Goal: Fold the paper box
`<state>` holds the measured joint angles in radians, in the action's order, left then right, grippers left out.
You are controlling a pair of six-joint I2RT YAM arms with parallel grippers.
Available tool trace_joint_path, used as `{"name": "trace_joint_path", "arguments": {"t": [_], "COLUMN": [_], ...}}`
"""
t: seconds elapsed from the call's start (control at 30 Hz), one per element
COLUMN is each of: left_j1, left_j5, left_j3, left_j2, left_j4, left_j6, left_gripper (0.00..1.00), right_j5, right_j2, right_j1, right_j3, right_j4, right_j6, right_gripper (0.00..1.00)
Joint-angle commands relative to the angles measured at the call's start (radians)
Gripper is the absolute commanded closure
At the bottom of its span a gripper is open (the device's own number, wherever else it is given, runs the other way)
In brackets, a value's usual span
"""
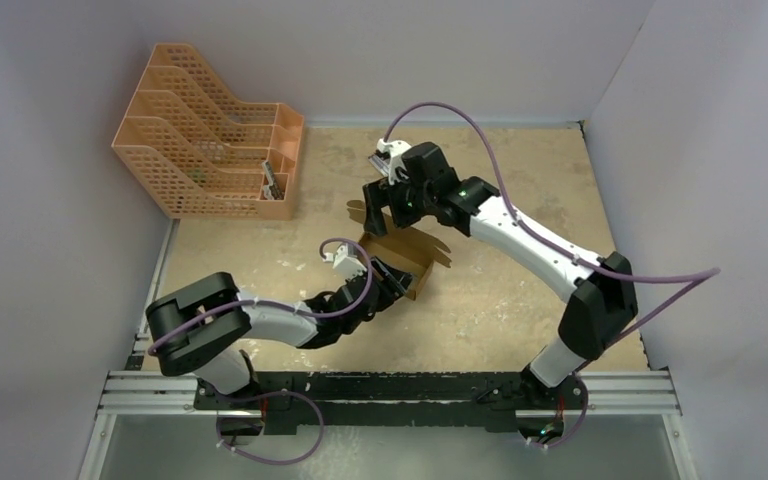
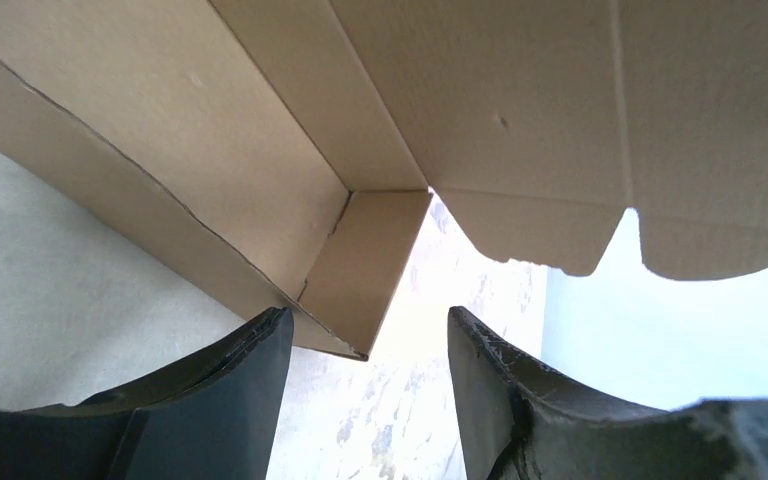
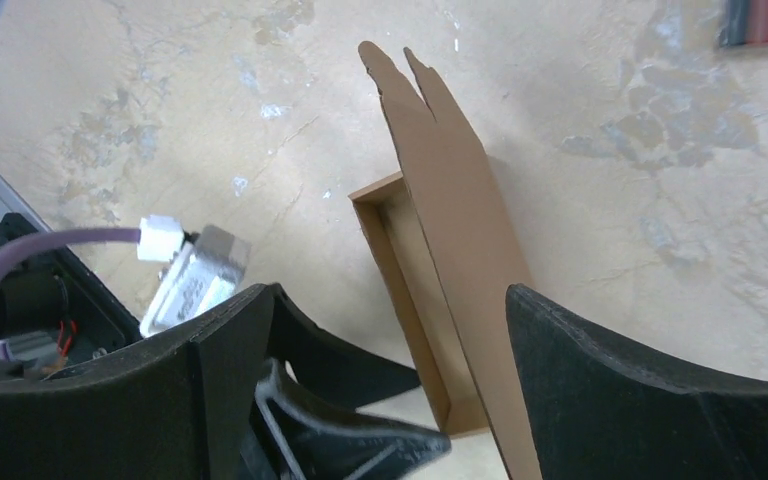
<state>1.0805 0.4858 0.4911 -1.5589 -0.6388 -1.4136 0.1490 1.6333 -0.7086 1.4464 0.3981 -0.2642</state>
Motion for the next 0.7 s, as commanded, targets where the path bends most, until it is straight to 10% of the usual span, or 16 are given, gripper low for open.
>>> {"name": "trace_joint_path", "arguments": {"t": [0.0,0.2,0.37,0.67], "left_j1": [0.003,-0.006,-0.253,-0.550], "left_j5": [0.101,0.145,-0.051,-0.302], "left_j3": [0.010,0.104,0.200,0.449], "left_j2": [0.118,0.419,0.558,0.388], "left_j4": [0.091,0.596,0.877,1.059], "left_j6": [0.045,0.285,0.584,1.125], "left_gripper": [0.42,0.39,0.37,0.28], "right_j5": [-0.054,-0.146,-0.181,-0.219], "right_j2": [-0.157,-0.253,-0.329,-0.441], "right_j1": [0.001,0.001,0.001,0.001], "right_j3": [-0.004,-0.022,-0.081,-0.252], "right_j4": [0.023,0.165,0.251,0.275], "right_j6": [0.093,0.175,0.200,0.163], "right_gripper": [0.10,0.09,0.10,0.13]}}
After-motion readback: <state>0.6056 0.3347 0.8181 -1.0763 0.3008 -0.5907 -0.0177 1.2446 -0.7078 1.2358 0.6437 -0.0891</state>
